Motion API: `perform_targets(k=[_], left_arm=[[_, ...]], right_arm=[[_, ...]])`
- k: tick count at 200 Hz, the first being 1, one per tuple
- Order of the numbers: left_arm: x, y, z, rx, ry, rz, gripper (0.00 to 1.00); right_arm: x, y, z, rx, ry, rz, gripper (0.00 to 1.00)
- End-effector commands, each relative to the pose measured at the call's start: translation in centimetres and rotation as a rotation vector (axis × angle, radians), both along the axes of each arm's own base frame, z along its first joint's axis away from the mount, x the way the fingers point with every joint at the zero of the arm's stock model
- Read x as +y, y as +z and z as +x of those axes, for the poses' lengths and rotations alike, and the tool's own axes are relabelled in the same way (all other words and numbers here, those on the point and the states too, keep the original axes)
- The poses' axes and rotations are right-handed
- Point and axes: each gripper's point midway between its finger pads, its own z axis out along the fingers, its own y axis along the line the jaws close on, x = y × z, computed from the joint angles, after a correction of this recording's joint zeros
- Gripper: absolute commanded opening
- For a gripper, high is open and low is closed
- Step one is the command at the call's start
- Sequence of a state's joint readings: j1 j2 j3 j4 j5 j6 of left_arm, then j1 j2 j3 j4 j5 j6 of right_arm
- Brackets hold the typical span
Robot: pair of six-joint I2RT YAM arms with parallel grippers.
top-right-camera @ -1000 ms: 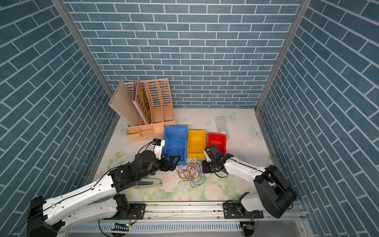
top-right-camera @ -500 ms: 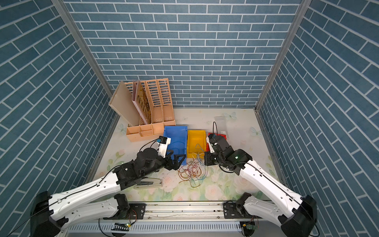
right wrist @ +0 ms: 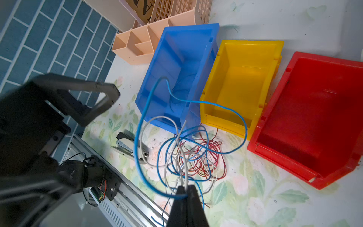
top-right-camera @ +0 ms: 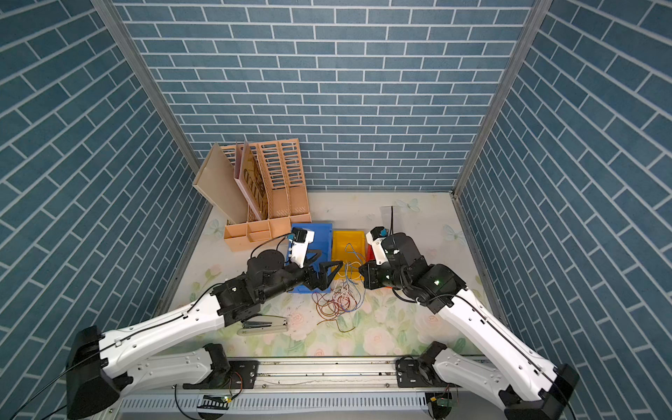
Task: Untangle and sort cables by color
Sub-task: Untie the cable.
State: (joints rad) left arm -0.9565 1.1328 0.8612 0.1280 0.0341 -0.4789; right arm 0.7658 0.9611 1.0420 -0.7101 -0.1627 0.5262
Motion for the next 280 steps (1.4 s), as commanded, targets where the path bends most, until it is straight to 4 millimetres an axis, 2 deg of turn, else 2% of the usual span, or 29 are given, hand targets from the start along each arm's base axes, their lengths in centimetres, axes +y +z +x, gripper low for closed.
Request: perform_targets(k=[1, 22, 65, 101, 120, 141, 181, 189, 210, 225, 233, 248, 255, 280], left_arm=[[-1.4, 1.4, 0.5, 0.003, -0.052, -0.043, 1.0], [-3.4, 1.4, 0.1, 0.063, -0.13, -0.102, 1.0], [-6.2, -0.4, -0.4, 0.214, -0.234, -0.15, 0.96], [-6.8, -0.6, 0.3, 0.267, -0.242, -0.204, 0.9], [-6.9, -0.4, 0.6, 0.267, -0.243, -0.221, 0.84], [-6.9, -0.4, 0.9, 0.273, -0.236, -0.231, 0.83], [-6.7, -0.4, 1.2, 0.276, -0.23, -0.244, 0.72], [-6.8, -0.7, 1.4, 0.281, -0.223, -0.24, 0.66], [-6.8, -1.4, 2.2, 0.294, -0.187, -0.225, 0.45], [-6.9, -1.6, 2.7, 0.299, -0.172, -0.231, 0.36], [-7.1, -1.5, 2.8, 0.302, -0.18, -0.237, 0.27], [-7.7, -1.5, 2.9, 0.308, -0.201, -0.236, 0.01], [-7.9, -1.5, 2.9, 0.313, -0.204, -0.234, 0.0], [-7.8, -0.7, 2.8, 0.305, -0.21, -0.23, 0.0]], right_arm=[[0.2, 0.2, -0.4, -0.047, 0.055, 0.008, 0.0], [0.3, 0.2, -0.5, -0.057, 0.06, 0.02, 0.0], [0.5, 0.4, -0.4, -0.065, 0.064, 0.03, 0.0], [0.6, 0.0, -0.4, -0.063, 0.073, 0.028, 0.0], [0.7, -0.4, -0.5, -0.058, 0.075, 0.024, 0.0], [0.6, -0.5, -0.5, -0.057, 0.075, 0.026, 0.0], [0.7, -1.0, -0.6, -0.051, 0.082, 0.018, 0.0], [0.8, -1.0, -0.6, -0.052, 0.087, 0.021, 0.0], [0.8, -1.3, -0.7, -0.046, 0.089, 0.02, 0.0], [0.9, -1.4, -0.9, -0.042, 0.096, 0.026, 0.0], [1.0, -1.5, -0.9, -0.042, 0.099, 0.027, 0.0], [0.9, -1.8, -0.9, -0.039, 0.098, 0.022, 0.0], [0.8, -2.0, -1.0, -0.034, 0.102, 0.017, 0.0], [0.4, -2.6, -1.3, -0.019, 0.1, -0.004, 0.37]])
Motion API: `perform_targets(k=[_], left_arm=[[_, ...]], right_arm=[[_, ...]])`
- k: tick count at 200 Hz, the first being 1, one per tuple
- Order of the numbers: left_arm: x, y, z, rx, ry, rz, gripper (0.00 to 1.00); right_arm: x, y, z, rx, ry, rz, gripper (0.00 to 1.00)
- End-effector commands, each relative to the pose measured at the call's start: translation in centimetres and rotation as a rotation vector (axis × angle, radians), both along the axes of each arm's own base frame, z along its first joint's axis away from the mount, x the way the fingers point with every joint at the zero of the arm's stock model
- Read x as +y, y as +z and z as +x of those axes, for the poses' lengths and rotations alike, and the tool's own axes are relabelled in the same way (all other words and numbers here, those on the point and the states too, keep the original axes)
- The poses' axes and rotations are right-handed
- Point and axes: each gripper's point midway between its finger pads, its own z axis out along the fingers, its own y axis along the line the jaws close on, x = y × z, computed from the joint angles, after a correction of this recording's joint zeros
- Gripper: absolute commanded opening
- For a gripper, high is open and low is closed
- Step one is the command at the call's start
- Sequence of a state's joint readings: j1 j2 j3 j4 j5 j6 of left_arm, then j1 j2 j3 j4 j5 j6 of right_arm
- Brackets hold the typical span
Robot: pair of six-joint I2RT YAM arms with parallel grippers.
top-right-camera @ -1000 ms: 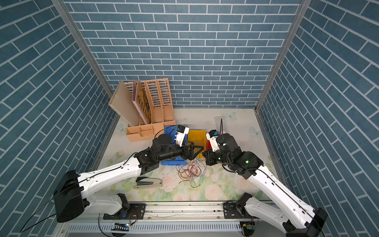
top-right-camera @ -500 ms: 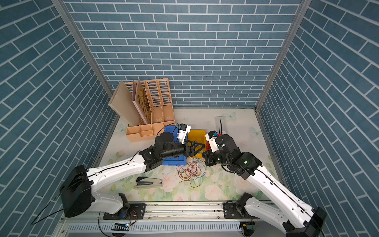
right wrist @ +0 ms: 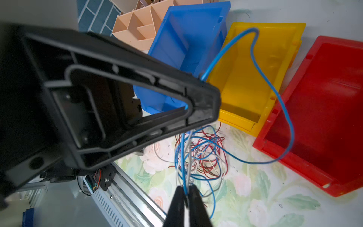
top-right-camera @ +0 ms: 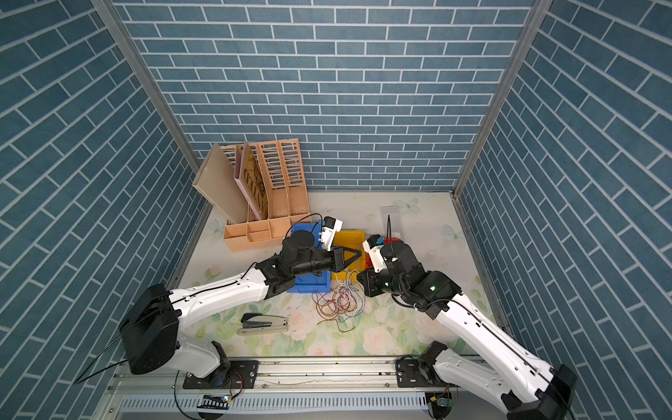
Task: Untangle and sort cables by color
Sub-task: Untie the cable.
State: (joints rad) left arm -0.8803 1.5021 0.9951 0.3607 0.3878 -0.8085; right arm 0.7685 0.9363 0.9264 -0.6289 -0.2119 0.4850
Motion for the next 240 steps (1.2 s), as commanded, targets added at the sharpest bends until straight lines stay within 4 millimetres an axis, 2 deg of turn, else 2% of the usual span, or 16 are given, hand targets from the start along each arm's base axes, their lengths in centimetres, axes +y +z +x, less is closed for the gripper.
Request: perform_targets(k=[1, 20, 36, 65, 105, 169, 208, 240], left_arm=[[0.0, 2.6, 0.1, -0.042, -0.007, -0.037, 0.0], [0.5, 3.3, -0.1, -0.058, -0.002, -0.017, 0.0], [1.0, 3.8, -0.3, -0.071, 0.005, -0.005, 0.0], [1.4, 4.9, -0.7, -0.082, 0.003, -0.02, 0.0], [1.9, 8.1, -1.3, -0.116, 0.007, -0.054, 0.0], [2.4, 13.8, -2.3, -0.183, 0.002, -0.112, 0.0], [2.0, 15.9, -3.6, -0.205, -0.021, -0.146, 0.0], [2.3, 17.1, -4.0, -0.212, -0.011, -0.175, 0.0]], right_arm=[[-0.1, 0.1, -0.6, -0.024, 0.033, -0.004, 0.39], [-0.6, 0.7, -0.5, -0.05, 0.011, 0.004, 0.6], [-1.0, 1.9, 0.0, -0.096, -0.017, 0.019, 0.68], [-0.8, 3.4, 0.9, -0.158, -0.04, 0.051, 0.7], [-0.3, 5.1, 1.6, -0.223, -0.047, 0.106, 0.7], [0.5, 2.9, 2.7, -0.243, -0.056, 0.117, 0.7], [1.5, 0.4, 3.4, -0.235, -0.048, 0.118, 0.67], [0.9, -3.0, 3.8, -0.226, -0.078, 0.073, 0.61]])
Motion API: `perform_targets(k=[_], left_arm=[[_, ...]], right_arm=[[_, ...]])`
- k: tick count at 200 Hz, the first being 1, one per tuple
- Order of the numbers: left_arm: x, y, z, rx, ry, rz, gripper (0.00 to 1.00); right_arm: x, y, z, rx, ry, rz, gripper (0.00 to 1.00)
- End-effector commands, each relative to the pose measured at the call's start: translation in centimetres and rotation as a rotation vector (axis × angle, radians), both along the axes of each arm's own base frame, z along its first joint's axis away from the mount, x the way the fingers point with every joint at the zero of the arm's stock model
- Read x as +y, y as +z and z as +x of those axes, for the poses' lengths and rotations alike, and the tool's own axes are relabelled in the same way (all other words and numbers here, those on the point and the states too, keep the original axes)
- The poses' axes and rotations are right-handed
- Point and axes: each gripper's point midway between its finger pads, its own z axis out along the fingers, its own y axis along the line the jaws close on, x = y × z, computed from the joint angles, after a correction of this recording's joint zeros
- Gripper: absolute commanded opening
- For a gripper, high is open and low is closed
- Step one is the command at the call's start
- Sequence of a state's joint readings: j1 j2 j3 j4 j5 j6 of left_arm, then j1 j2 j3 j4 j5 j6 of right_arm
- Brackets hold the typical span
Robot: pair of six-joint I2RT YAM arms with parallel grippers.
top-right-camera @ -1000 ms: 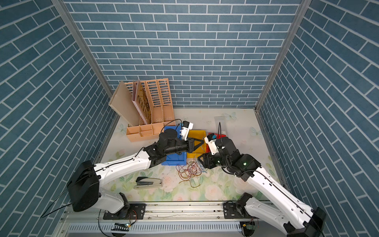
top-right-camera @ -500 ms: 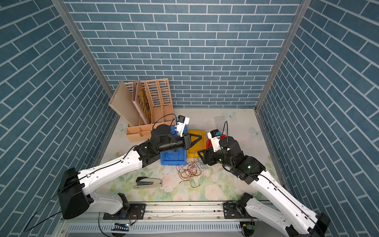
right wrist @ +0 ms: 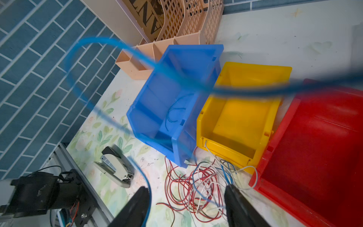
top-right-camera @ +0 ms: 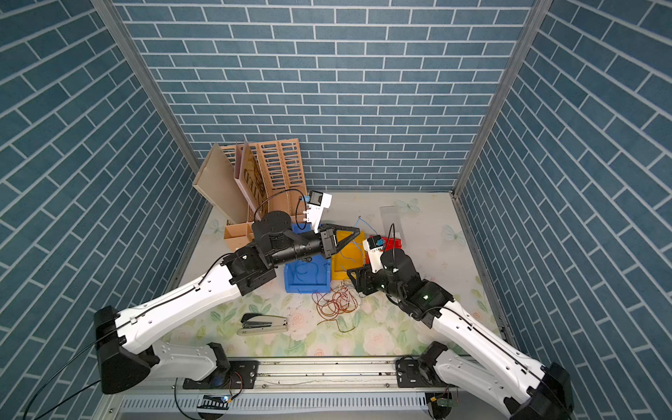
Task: Untangle and sort cables by color
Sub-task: Untie the cable, then place the cable in the bin.
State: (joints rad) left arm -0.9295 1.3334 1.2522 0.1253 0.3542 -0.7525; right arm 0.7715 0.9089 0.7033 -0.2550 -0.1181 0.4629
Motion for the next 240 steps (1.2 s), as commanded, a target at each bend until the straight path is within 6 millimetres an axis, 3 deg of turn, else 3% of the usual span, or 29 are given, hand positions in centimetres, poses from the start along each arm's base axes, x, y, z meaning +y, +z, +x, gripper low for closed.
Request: perform_targets(k=[1, 32, 67, 106, 158, 195, 240], left_arm=[[0.8, 2.8, -0.6, -0.037, 0.012, -0.051, 0.0], [2.1, 4.3, -0.4, -0.07, 0.067, -0.019, 0.0], [4.9, 3.8, 1.3, -0.105, 0.21, 0.123, 0.0], [7.7, 1.8, 3.3, -0.099, 0.285, 0.198, 0.0], [9.8, -0.6, 5.2, -0.081, 0.289, 0.224, 0.0], [10.3, -2.9, 6.1, -0.054, 0.285, 0.235, 0.0], [11.0, -6.5, 8.0, -0.016, 0.293, 0.268, 0.0]], right_arm=[[0.0, -1.0, 0.7, -0.043, -0.021, 0.0, 0.61], [-1.1, -3.0, 0.1, -0.003, -0.049, -0.026, 0.59], [-2.4, -1.6, -1.4, -0.012, -0.053, 0.011, 0.63], [-2.6, 2.1, -3.3, -0.049, 0.005, 0.103, 0.66], [-1.7, 7.2, -2.8, -0.103, 0.021, 0.165, 0.67], [-1.0, 8.1, -2.2, -0.104, 0.025, 0.169, 0.67], [-0.7, 7.7, -1.5, -0.099, 0.015, 0.148, 0.68]])
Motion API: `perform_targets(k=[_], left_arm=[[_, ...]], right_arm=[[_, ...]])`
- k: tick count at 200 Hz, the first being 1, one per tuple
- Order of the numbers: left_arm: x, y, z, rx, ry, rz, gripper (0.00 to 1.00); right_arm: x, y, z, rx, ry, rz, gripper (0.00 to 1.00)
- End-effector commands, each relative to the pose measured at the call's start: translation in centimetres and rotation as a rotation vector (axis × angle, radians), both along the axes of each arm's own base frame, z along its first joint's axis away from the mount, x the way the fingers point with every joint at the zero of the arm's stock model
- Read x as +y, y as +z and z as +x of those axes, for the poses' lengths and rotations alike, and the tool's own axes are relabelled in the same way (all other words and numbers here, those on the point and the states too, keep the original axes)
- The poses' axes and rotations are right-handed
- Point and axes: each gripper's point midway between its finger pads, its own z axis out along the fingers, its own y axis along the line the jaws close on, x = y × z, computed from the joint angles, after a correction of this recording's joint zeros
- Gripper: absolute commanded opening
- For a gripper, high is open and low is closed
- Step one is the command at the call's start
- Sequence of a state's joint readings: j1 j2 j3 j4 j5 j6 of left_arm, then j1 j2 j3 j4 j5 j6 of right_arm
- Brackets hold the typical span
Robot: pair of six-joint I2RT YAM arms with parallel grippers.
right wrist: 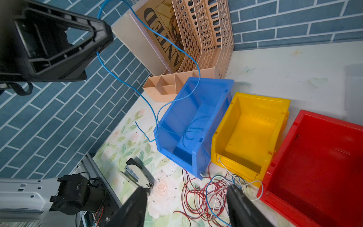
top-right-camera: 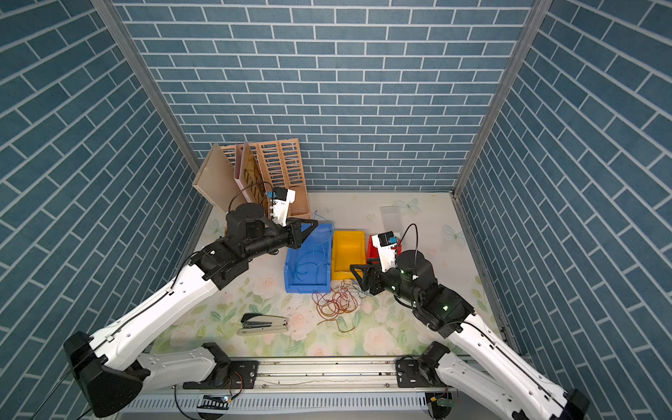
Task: Untangle and sort cables by color
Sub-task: Place the cable in the bin.
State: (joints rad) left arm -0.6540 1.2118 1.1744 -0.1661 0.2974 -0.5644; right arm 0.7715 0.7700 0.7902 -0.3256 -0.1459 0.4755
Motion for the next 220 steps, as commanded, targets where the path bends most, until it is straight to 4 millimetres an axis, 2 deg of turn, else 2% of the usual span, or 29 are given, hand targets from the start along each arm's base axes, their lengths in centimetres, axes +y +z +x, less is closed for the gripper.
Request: perform_targets(k=[1, 45, 96, 153, 196, 209, 220], left_arm=[[0.3, -1.0, 0.9, -0.017, -0.009, -0.001, 0.0], [1.8, -5.2, 3.0, 0.032, 0.018, 0.08, 0.0], [2.6, -9.5, 4.7, 0.09, 0.032, 0.173, 0.0], [1.7, -14.0, 5.7, 0.158, 0.003, 0.18, 0.0], [2.0, -16.9, 6.2, 0.21, 0.027, 0.225, 0.0], [2.0, -17.2, 6.3, 0.223, 0.027, 0.238, 0.15], [2.3, -17.2, 6.5, 0.224, 0.04, 0.25, 0.21]], right_arm=[[0.3, 1.0, 0.2, -0.004, -0.003, 0.023, 0.68], [0.7, -0.3, 0.8, 0.004, -0.003, -0.013, 0.68], [1.4, -1.1, 1.3, 0.014, 0.011, -0.044, 0.68], [1.2, -1.8, 1.6, 0.027, -0.004, -0.068, 0.69], [1.2, -2.8, 2.0, 0.069, -0.028, -0.094, 0.69], [1.2, -3.0, 2.2, 0.079, -0.035, -0.102, 0.69], [1.0, -3.1, 2.3, 0.091, -0.046, -0.113, 0.69]])
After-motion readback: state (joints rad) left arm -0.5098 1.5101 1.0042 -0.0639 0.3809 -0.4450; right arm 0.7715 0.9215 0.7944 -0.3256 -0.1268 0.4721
